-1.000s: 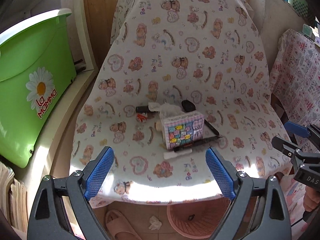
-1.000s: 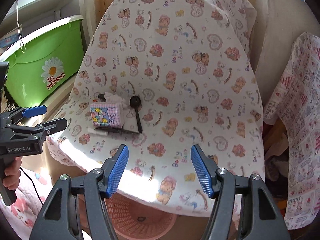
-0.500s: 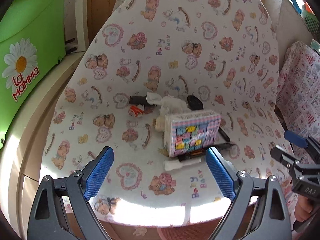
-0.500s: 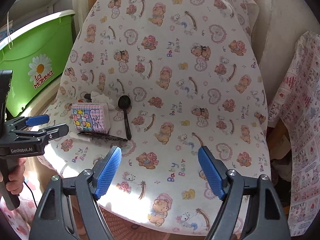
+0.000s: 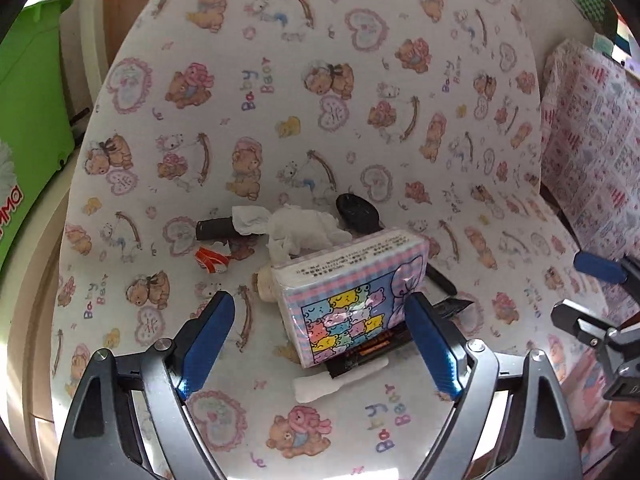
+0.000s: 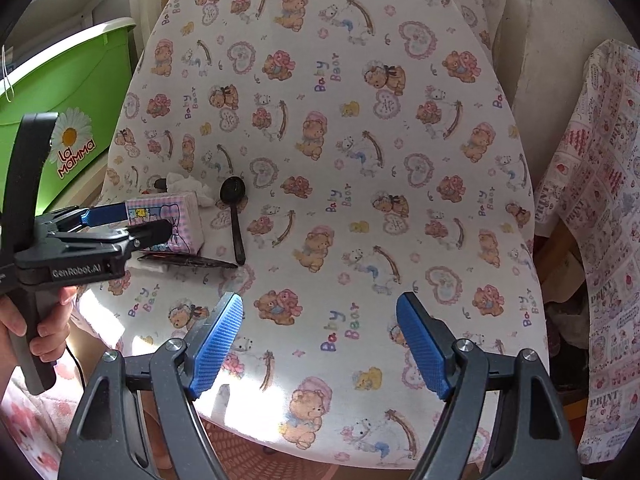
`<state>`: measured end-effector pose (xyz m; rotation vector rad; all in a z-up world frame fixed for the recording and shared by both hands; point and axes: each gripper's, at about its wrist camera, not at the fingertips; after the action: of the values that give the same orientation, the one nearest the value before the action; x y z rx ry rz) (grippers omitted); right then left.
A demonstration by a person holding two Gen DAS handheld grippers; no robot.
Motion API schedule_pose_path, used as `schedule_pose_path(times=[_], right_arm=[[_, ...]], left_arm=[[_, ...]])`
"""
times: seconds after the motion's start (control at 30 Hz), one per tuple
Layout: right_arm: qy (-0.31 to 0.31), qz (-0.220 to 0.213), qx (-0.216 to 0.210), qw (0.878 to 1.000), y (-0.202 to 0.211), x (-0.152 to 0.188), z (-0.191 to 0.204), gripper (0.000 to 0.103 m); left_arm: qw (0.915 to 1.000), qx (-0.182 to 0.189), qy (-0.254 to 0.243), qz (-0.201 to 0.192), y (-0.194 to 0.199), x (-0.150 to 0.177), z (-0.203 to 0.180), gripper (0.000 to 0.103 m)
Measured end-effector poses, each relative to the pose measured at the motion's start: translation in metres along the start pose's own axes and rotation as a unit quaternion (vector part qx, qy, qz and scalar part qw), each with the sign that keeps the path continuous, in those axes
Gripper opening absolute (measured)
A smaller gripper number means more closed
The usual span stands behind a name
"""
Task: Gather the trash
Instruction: 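Move the left tool to the pink tissue box and close on it, then lift the tissue box with the left tool while the right tool approaches the marker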
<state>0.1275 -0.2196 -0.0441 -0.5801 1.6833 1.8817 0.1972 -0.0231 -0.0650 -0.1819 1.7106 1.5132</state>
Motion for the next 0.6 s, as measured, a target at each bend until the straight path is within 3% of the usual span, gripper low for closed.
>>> schedule_pose_path(times=[0.13,0.17,0.27,0.33,0.47,0.6], right_arm=[[0.019,0.0,0.004,1.0,-0.004,0.005,0.008,0.081],[0.024,-0.002,0.004,1.0,-0.004,0.005,0.011,0.081],[0.034,-0.004,-0.001,0.999,-0.004,0.006,0.016,0.081],[0.035,-0.002,-0.002,0.999,-0.005,0.006,0.018,0.081],[0.026,-0.003,0.003,1.0,-0.007,0.005,0.02,0.081],[0.015,-0.004,0.0,1.0,-0.006,0.003,0.019,0.081]], left_arm=[[0.9987,0.027,0.043,-0.004,-0.006,0.002,0.007,0.085],[0.9973,0.04,0.061,-0.01,-0.004,0.003,0.01,0.079],[0.994,0.081,0.072,-0.015,-0.002,0.002,0.015,0.04],[0.9929,0.092,0.07,-0.027,0.006,-0.002,0.015,0.031],[0.9934,0.073,0.074,-0.049,0.027,-0.006,0.014,0.026],[0.9954,0.016,0.08,-0.05,0.055,-0.006,0.019,0.025]])
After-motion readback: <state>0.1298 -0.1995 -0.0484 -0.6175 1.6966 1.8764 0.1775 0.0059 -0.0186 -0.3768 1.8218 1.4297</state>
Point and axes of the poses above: each gripper's, at about its wrist camera, not at the fingertips, and y roughly against the way its jaws point, z to its left, x to its underside, and after that the axes turned 11 degrees about -y, right-handed
